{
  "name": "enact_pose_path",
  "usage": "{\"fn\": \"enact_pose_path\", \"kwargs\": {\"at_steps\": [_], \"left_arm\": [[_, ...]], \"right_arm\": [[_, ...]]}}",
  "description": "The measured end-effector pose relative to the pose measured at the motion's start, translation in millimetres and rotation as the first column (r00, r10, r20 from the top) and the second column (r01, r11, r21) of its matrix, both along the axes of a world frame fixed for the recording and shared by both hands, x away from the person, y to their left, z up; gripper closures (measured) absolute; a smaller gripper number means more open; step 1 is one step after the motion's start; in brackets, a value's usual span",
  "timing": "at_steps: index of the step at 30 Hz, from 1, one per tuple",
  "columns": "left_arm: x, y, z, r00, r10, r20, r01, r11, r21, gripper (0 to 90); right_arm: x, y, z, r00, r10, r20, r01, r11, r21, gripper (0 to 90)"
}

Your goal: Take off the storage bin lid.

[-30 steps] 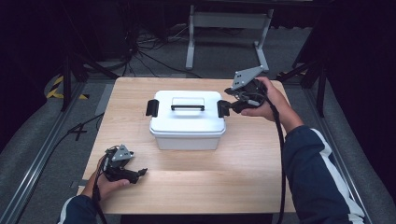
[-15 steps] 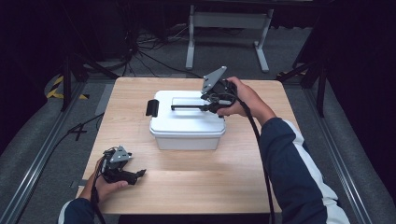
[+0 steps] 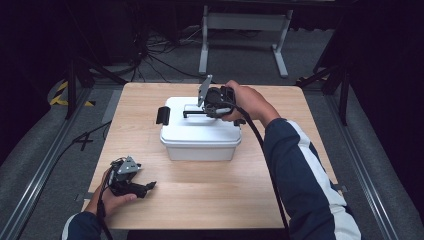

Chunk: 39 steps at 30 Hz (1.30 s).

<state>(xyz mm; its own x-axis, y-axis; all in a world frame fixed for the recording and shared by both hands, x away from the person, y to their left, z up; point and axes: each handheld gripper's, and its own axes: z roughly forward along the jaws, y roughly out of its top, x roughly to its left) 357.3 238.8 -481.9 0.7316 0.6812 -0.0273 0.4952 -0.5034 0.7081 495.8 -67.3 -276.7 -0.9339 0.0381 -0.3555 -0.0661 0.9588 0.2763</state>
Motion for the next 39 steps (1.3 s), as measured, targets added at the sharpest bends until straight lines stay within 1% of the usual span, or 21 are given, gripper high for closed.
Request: {"fn": "enact_pose_path", "kwargs": {"at_steps": [1, 6, 9, 11, 12, 13, 15, 20, 21, 22, 26, 29, 32, 34, 35, 37, 39], "left_arm": [[0.1, 0.1, 0.0, 1.0, -0.002, 0.001, 0.002, 1.0, 0.001, 12.2], [0.4, 0.2, 0.1, 1.0, -0.005, 0.001, 0.005, 1.0, 0.002, 12.2], [0.3, 0.2, 0.1, 1.0, -0.005, 0.001, 0.005, 1.0, 0.002, 12.2], [0.3, 0.2, 0.0, 1.0, -0.004, 0.001, 0.004, 1.0, 0.002, 12.2], [0.3, 0.2, 0.1, 1.0, -0.005, 0.001, 0.005, 1.0, 0.002, 12.2], [0.3, 0.2, 0.0, 1.0, -0.004, 0.001, 0.004, 1.0, 0.002, 12.2], [0.3, 0.2, 0.1, 1.0, -0.005, 0.001, 0.005, 1.0, 0.002, 12.2], [0.2, 0.3, 0.1, 1.0, -0.005, 0.001, 0.005, 1.0, 0.002, 12.2], [0.1, 0.2, 0.0, 1.0, -0.003, 0.0, 0.003, 1.0, 0.0, 12.2], [0.2, 0.3, 0.0, 1.0, -0.005, 0.001, 0.005, 1.0, 0.002, 12.2], [0.2, 0.3, 0.1, 1.0, -0.005, 0.002, 0.005, 1.0, 0.002, 12.2], [0.2, 0.3, 0.0, 1.0, -0.005, 0.001, 0.005, 1.0, 0.002, 12.2], [0.3, 0.2, -0.4, 1.0, -0.004, 0.008, 0.004, 1.0, -0.001, 12.2], [0.3, 0.2, -0.4, 0.9999, -0.006, 0.009, 0.006, 1.0, -0.001, 12.2], [0.2, 0.1, -0.4, 1.0, -0.004, 0.008, 0.004, 1.0, -0.002, 12.3], [0.2, 0.2, -0.4, 1.0, -0.004, 0.008, 0.004, 1.0, -0.002, 12.3], [0.3, 0.2, -0.4, 0.9999, -0.005, 0.009, 0.005, 1.0, -0.001, 12.2]], "right_arm": [[0.1, 0.2, 0.3, 1.0, 0.001, 0.004, -0.001, 1.0, -0.003, 84.2], [1.1, -0.8, 2.8, 1.0, -0.002, -0.004, 0.002, 1.0, 0.02, 84.3], [2.3, 0.5, 9.7, 0.9999, 0.008, -0.006, -0.008, 1.0, 0.017, 84.4], [2.0, 0.9, 12.0, 1.0, 0.001, -0.001, -0.001, 1.0, 0.017, 84.4], [2.5, 1.1, 14.7, 1.0, -0.003, -0.001, 0.003, 1.0, 0.023, 84.5], [2.8, 0.0, 20.4, 0.9999, -0.003, -0.011, 0.003, 0.999, 0.034, 84.5], [2.4, -0.4, 22.1, 0.9999, -0.005, -0.01, 0.005, 0.999, 0.035, 84.5], [0.3, -3.2, 28.0, 1.0, -0.004, 0.001, 0.004, 1.0, 0.018, 84.4], [-0.2, -3.9, 28.1, 1.0, -0.008, 0.004, 0.008, 1.0, 0.022, 84.4], [-1.6, -6.4, 29.9, 0.9999, -0.008, 0.009, 0.007, 1.0, 0.023, 84.4], [-5.0, -14.6, 35.3, 0.9999, -0.01, 0.012, 0.01, 0.999, 0.052, 84.4], [-6.2, -19.1, 38.1, 0.9997, -0.013, 0.019, 0.012, 0.999, 0.051, 84.4], [-8.5, -29.6, 42.4, 0.9995, -0.023, 0.023, 0.022, 0.998, 0.058, 84.4], [-10.4, -38.3, 44.3, 0.999, -0.031, 0.034, 0.028, 0.997, 0.065, 84.4], [-11.8, -45.6, 45.4, 0.9986, -0.037, 0.037, 0.035, 0.997, 0.064, 84.4], [-12.9, -48.9, 45.9, 0.9984, -0.042, 0.038, 0.039, 0.997, 0.063, 84.4], [-16.1, -62.1, 48.9, 0.9977, -0.05, 0.047, 0.046, 0.997, 0.067, 84.4]]}}
